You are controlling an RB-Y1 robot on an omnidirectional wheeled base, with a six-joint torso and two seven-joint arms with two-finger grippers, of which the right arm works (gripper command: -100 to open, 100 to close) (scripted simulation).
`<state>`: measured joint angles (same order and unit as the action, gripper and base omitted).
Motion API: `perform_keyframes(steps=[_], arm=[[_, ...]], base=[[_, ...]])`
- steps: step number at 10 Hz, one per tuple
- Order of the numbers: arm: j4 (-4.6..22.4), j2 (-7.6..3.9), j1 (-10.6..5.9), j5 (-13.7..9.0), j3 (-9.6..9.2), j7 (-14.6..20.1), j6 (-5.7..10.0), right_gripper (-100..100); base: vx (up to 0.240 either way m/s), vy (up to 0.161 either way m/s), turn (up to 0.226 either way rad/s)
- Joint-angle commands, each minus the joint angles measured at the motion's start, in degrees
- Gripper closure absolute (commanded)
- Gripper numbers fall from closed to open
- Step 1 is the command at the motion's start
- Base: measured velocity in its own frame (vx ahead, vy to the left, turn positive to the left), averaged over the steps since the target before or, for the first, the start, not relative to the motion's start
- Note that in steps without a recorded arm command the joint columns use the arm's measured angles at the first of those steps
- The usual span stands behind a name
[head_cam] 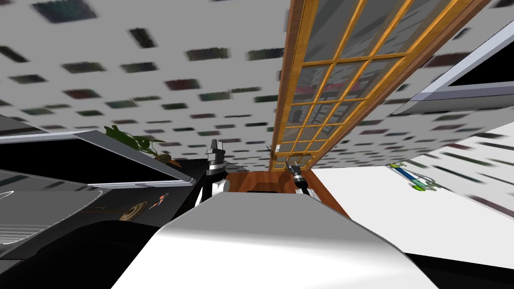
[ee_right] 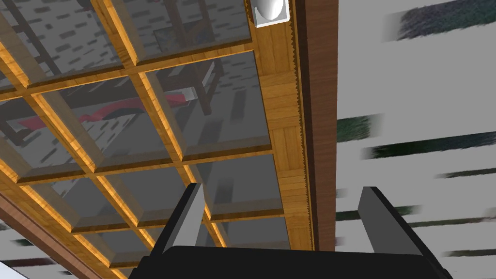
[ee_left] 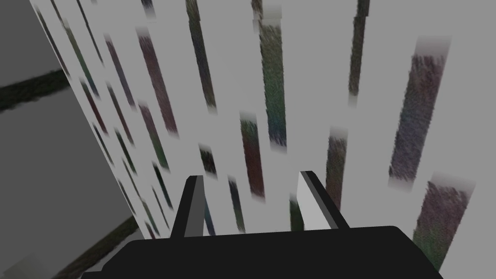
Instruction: Pull the door open
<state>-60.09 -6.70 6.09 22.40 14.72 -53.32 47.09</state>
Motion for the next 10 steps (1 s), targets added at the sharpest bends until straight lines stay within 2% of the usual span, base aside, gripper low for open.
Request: perform_keyframes(steps=[1,7,10], arm=[[1.91,-0.16,-0.44,0.73,0.51,-1.23,0.69,-100],[8.86,-0.34,-2.29,3.02,2.24,-5.35,3.19,-100],[13.39,-0.42,-3.49,4.52,3.37,-8.04,4.81,-100]], base=[[0.103,0.010,-0.005],[0.093,0.011,-0.007],[0.146,0.030,-0.008]])
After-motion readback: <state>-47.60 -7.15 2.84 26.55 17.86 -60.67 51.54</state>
